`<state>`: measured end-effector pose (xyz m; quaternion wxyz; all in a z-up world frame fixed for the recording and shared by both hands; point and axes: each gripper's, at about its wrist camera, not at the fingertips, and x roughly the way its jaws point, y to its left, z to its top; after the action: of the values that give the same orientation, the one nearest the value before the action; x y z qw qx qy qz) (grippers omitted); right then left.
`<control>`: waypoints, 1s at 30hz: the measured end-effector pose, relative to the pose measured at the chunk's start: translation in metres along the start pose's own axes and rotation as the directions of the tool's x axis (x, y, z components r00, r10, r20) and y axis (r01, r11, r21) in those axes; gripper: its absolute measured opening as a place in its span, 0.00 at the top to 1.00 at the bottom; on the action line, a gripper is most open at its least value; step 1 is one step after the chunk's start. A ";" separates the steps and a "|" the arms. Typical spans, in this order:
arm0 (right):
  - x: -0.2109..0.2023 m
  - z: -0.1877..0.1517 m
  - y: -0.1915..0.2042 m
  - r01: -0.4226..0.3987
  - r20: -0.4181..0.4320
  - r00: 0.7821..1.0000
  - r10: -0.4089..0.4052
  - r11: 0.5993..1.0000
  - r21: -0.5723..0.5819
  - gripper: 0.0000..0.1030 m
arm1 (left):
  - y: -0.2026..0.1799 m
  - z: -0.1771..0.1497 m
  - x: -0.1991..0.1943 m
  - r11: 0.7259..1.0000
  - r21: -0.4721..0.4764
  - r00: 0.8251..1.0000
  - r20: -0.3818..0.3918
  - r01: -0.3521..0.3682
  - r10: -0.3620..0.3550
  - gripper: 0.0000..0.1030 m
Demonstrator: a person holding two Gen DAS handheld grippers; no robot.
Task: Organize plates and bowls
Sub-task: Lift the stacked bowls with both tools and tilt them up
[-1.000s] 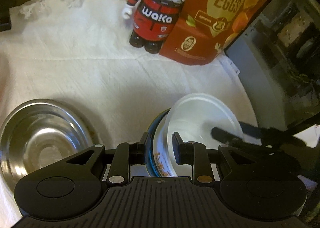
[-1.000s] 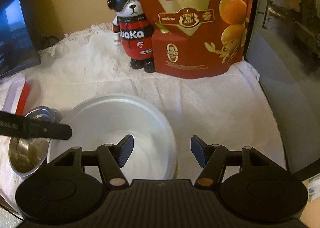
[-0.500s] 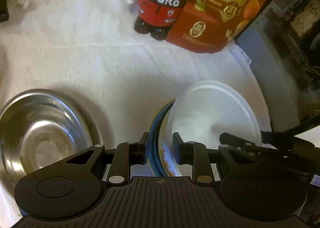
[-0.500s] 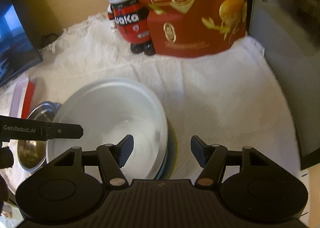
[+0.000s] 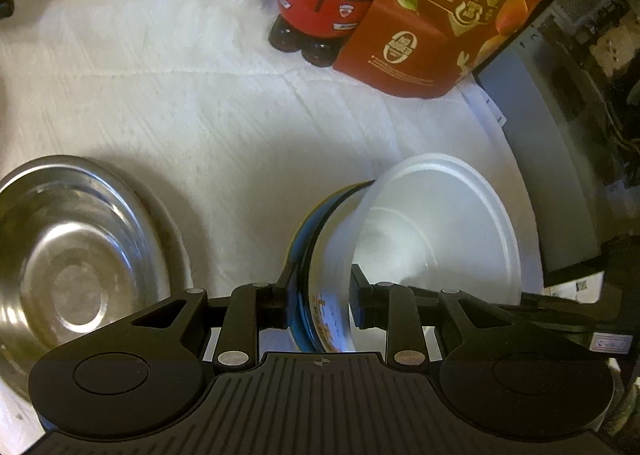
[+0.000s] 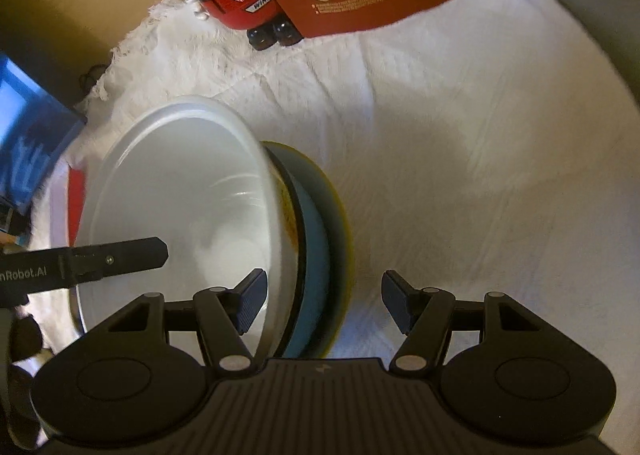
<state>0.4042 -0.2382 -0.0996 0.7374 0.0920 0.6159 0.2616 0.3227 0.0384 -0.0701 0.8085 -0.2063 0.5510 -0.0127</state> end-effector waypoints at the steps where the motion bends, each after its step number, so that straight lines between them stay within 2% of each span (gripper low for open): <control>1: 0.002 0.002 -0.001 -0.010 -0.008 1.000 0.010 1.000 0.007 0.38 | 0.002 0.001 0.000 1.000 -0.011 1.000 -0.003 0.007 -0.007 0.71; 6: 0.009 0.009 -0.003 -0.044 -0.034 0.998 0.044 0.999 0.013 0.38 | 0.011 0.007 0.001 0.997 -0.065 0.999 -0.027 0.045 -0.046 0.71; 8: 0.008 0.011 -0.002 -0.043 -0.036 0.998 0.043 0.999 0.007 0.38 | 0.010 0.008 0.002 0.998 -0.057 0.999 -0.024 0.042 -0.043 0.71; 11: 0.004 0.012 0.001 -0.007 -0.014 1.000 0.007 1.000 -0.021 0.38 | 0.000 0.007 0.000 1.000 0.003 1.000 -0.016 -0.008 0.008 0.73; 13: -0.001 0.012 0.005 0.018 0.007 1.000 -0.017 0.999 -0.046 0.38 | -0.008 0.005 -0.003 0.996 0.054 0.998 0.005 -0.066 0.066 0.71; 16: -0.010 0.014 0.006 -0.005 0.020 1.000 0.006 0.998 -0.055 0.38 | -0.017 0.004 -0.004 0.985 0.102 0.990 0.025 -0.143 0.141 0.67; 18: -0.013 0.015 0.008 -0.030 0.019 0.999 0.031 0.997 -0.064 0.38 | -0.019 0.005 -0.001 0.981 0.111 0.987 0.021 -0.159 0.158 0.67; 20: -0.013 0.014 0.009 -0.030 0.018 0.999 0.032 0.997 -0.072 0.38 | -0.017 0.006 0.004 0.987 0.093 0.991 0.000 -0.133 0.134 0.67; 22: -0.009 0.013 0.008 -0.027 0.009 1.000 0.027 0.998 -0.065 0.38 | -0.013 0.007 0.010 0.995 0.062 0.996 -0.028 -0.083 0.085 0.63; 26: 0.001 0.009 0.006 -0.036 -0.021 0.999 0.035 0.999 -0.039 0.38 | -0.006 0.005 0.022 0.999 0.020 0.997 -0.065 -0.048 0.050 0.61; 30: 0.012 0.003 0.009 -0.069 -0.068 0.995 0.066 0.997 -0.036 0.38 | -0.002 0.002 0.031 1.000 -0.026 0.995 -0.100 -0.008 0.006 0.52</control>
<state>0.4061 -0.2237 -0.1049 0.7089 0.0899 0.6315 0.3010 0.3367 0.0291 -0.0963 0.7772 -0.2141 0.5916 -0.0129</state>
